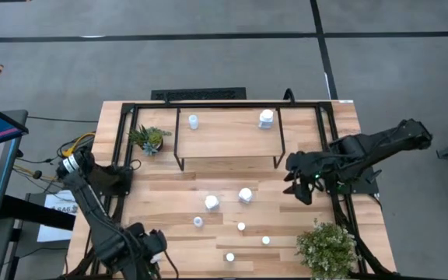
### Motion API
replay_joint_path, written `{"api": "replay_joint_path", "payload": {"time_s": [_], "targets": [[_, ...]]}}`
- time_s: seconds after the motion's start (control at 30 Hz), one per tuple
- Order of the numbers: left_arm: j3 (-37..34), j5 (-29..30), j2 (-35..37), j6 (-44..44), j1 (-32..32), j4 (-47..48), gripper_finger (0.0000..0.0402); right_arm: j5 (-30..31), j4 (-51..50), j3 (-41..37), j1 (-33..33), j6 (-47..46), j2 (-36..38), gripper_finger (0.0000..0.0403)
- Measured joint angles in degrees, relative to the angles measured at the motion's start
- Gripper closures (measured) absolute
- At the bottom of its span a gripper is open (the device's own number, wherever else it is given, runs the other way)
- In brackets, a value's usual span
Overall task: Pick and place medicine bottles onto shelf by color
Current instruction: Put the left transparent pill bottle on the shelf aligned with the other transparent pill bottle
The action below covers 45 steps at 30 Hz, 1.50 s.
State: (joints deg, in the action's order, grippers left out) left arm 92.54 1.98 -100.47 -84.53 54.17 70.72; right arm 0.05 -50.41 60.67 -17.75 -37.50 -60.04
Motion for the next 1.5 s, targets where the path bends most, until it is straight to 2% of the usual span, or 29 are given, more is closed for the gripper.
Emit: {"api": "replay_joint_path", "payload": {"time_s": [0.23,0.47,0.63,1.03,1.27,1.5], "targets": [[-8.7,-0.1,0.0,-7.0,1.5,-6.2,0.0155,0.0,0.3,-0.4,-1.9,-0.6,-1.1,0.0148],[-12.7,-0.1,0.0,-12.1,1.5,-6.8,0.0155,0.0,0.3,-0.4,-2.2,-0.6,-1.0,0.0148],[-17.0,-0.2,0.0,-14.9,1.5,-13.0,0.0154,0.0,0.1,-0.4,-2.2,-0.2,-1.0,0.0148],[-23.4,-1.7,0.0,-14.7,0.7,-20.5,0.0158,0.0,0.0,-0.4,-2.1,0.0,-1.0,0.0148],[-24.6,-1.6,0.0,-13.8,0.2,-21.2,0.0186,0.0,-0.1,-0.4,-2.1,0.0,-1.0,0.0148],[-24.5,-3.3,0.0,-11.8,0.0,-21.3,0.0247,0.0,-0.1,-0.4,-2.1,0.4,-1.0,0.0148]]}}
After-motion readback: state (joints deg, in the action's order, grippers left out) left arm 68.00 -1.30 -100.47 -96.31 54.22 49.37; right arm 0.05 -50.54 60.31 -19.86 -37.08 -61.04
